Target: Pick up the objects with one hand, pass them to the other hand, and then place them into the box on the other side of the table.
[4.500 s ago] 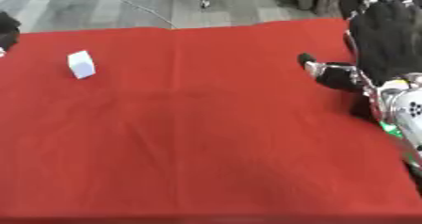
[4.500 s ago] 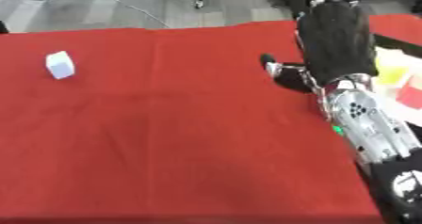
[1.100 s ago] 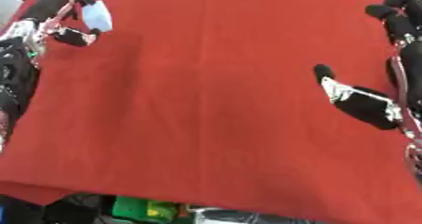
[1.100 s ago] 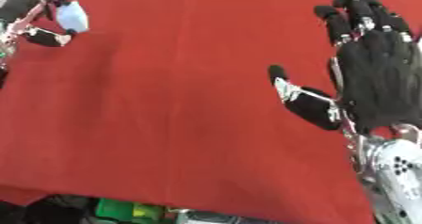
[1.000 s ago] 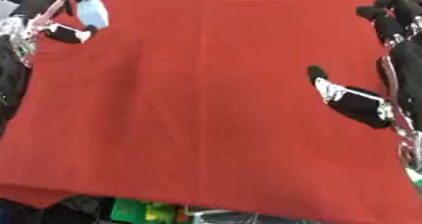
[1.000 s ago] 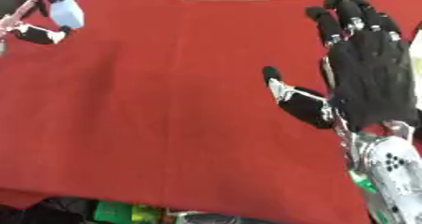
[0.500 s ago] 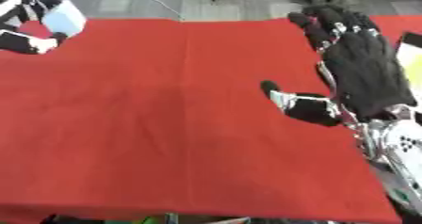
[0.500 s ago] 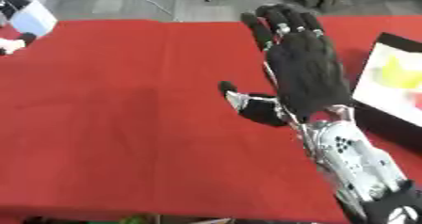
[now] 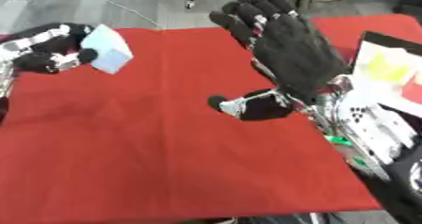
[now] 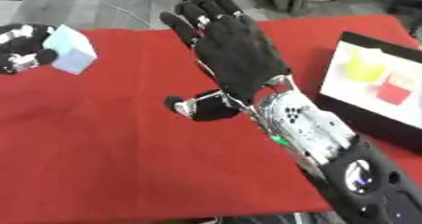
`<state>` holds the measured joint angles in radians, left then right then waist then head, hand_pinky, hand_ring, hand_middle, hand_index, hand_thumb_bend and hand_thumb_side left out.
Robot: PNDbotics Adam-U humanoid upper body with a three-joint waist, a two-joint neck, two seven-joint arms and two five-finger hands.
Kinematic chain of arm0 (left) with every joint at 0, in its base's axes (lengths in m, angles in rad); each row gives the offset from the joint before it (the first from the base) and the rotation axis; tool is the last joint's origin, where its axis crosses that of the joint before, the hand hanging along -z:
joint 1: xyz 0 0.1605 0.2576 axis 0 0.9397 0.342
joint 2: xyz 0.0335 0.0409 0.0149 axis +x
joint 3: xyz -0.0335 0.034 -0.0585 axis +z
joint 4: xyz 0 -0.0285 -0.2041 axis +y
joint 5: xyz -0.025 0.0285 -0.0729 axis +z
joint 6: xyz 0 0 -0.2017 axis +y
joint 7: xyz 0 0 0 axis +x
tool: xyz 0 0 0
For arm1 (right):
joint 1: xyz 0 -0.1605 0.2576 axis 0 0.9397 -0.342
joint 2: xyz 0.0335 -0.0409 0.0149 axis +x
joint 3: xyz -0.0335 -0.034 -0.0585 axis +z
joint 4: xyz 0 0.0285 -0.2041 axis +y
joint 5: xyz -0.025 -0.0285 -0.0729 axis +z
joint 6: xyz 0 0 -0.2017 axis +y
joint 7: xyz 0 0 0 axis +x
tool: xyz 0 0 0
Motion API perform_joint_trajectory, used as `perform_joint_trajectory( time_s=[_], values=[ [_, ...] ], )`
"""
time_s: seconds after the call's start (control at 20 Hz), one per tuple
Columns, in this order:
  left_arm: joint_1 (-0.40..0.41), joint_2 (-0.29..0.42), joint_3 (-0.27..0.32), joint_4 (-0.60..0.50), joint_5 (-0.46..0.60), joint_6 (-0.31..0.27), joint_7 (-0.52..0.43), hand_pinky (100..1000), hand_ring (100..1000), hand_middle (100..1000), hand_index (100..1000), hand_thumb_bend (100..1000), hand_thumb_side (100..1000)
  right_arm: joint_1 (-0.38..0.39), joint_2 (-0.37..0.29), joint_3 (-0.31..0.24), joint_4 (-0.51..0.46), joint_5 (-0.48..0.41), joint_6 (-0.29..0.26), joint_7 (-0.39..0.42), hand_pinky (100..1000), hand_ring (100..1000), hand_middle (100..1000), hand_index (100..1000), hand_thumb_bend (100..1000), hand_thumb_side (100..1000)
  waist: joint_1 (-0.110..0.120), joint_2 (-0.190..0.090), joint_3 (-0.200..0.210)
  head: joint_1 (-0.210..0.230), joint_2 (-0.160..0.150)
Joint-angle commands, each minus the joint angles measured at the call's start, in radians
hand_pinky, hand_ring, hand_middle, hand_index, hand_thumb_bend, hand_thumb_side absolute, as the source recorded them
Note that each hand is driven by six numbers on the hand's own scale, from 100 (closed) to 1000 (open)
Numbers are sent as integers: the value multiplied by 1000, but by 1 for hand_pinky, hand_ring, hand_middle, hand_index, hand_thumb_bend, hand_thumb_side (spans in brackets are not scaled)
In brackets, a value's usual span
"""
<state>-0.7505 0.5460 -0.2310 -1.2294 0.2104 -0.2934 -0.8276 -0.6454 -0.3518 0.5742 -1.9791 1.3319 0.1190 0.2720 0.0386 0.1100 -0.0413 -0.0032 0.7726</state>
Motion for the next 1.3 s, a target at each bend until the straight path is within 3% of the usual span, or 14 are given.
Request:
perform_joint_trajectory(
  time_s=[0.05,0.45,0.55,1.3],
  values=[
    [-41,-24,-76,-63,33,-27,-79,786,470,415,588,100,618,-25,-18,-6,-21,-8,-10,11,916,870,839,935,614,582,3,-13,3,-10,-3],
    [-83,-104,-145,-121,56,35,-79,790,471,416,590,100,614,-34,2,3,-21,-19,-4,12,871,858,818,931,629,573,10,-13,6,-33,-3],
    [-90,-115,-157,-131,61,45,-79,791,471,417,590,100,618,-35,5,4,-21,-19,2,14,860,855,813,930,559,427,11,-13,7,-40,-3],
    [-108,-143,-196,-160,57,55,-79,792,473,419,593,100,609,-29,5,27,-21,-172,89,18,705,802,698,863,539,376,10,-11,11,-58,-3]
  ],
)
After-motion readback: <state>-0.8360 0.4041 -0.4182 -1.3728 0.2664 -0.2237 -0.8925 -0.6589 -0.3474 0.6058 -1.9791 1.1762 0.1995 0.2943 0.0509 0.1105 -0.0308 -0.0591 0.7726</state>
